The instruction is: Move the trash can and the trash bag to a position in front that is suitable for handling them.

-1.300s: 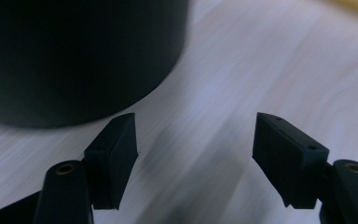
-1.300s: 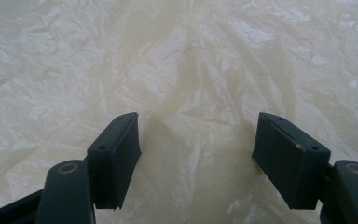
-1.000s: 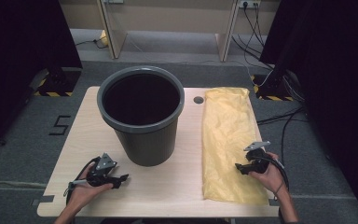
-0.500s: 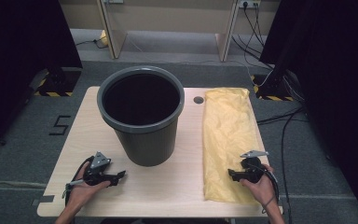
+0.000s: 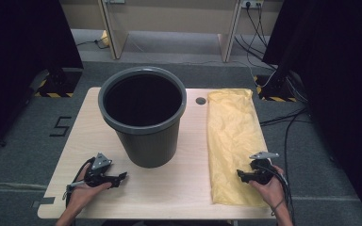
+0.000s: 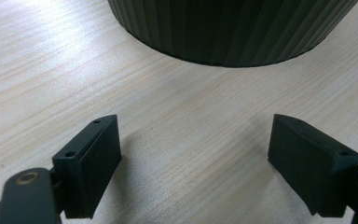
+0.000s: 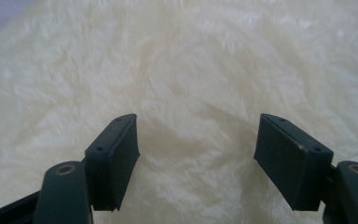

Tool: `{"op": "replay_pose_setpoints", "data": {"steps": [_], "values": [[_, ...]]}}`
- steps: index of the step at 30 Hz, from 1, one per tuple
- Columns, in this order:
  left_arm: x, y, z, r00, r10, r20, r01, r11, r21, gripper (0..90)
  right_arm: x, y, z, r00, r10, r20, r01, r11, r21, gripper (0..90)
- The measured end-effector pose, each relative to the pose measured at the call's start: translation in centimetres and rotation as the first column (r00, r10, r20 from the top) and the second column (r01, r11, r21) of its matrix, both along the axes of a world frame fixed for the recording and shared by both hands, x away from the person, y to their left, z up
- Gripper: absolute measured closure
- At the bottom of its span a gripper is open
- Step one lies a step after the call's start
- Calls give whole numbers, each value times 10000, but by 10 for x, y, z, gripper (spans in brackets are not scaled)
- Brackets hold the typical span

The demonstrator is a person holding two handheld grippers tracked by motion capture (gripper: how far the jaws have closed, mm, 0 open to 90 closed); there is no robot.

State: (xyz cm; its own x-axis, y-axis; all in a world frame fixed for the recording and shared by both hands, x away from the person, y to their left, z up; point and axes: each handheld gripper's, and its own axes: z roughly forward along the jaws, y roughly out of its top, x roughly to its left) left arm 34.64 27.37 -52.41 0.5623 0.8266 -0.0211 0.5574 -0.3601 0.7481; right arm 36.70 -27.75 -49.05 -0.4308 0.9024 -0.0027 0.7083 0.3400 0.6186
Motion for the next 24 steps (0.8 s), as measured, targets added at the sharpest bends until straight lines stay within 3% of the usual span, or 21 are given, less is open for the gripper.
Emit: {"op": "replay_pose_setpoints", "data": {"steps": [2,6,9,12,15,19,24], "values": [[0,0,0,10000,-2,-3,2,10000,-3,161,0,3,6,9988,-297,401,278,9985,473,276],[0,0,0,10000,-25,-25,25,10000,-47,159,3,16,14,9958,-523,747,469,9963,714,271],[1,0,1,9999,67,-129,-67,10000,-50,155,6,29,14,9969,-314,728,267,9975,655,268],[3,1,4,9993,311,-214,-319,9988,-381,161,9,44,16,9972,-77,748,32,9982,591,259],[4,4,12,9983,573,140,-563,9963,-646,167,13,58,20,9963,130,852,-190,9974,697,245],[10,15,25,9889,1405,483,-1317,9796,-1519,171,21,74,26,9949,181,996,-270,9957,887,240],[28,32,41,9643,2558,688,-2336,9436,-2347,172,32,90,34,9919,195,1258,-334,9935,1087,246]]}}
